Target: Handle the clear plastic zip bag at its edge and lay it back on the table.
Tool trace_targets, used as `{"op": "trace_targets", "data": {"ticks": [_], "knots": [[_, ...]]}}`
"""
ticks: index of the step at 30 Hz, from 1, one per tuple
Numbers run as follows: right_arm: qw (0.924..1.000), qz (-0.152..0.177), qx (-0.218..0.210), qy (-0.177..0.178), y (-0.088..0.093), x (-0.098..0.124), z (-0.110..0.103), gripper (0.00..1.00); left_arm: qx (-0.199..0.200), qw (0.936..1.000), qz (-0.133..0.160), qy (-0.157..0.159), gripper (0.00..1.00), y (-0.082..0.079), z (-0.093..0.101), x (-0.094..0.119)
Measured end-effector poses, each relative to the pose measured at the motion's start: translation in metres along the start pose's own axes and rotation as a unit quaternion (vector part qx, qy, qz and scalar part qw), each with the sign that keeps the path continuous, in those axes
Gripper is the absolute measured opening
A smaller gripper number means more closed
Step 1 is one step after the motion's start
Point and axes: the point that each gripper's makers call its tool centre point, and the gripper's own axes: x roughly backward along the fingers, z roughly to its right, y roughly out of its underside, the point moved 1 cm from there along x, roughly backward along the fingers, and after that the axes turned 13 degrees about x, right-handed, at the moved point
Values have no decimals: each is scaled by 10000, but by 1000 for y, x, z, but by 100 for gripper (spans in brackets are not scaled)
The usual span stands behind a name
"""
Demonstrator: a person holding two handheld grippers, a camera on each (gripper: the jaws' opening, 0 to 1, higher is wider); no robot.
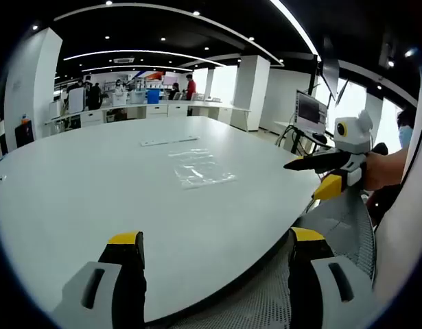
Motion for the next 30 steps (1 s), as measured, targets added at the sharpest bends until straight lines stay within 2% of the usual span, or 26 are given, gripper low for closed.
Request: {"op": "trace_targets", "data": {"ticks": [2,16,25,30], "knots": [[10000,-16,5,-13,0,0,-1,90,32,10000,20,2,85,-3,7,1],[10000,2,8,-42,-1,0,-3,89,-9,10000,-12,-20,84,1,-4,2],[9999,-86,43,-128,1,-2,-7,89,36,9999,110,-34,84,-4,-2,3],[9999,-72,44,-85,0,-1,-6,89,24,10000,25,9,83,-1,-3,2]]}}
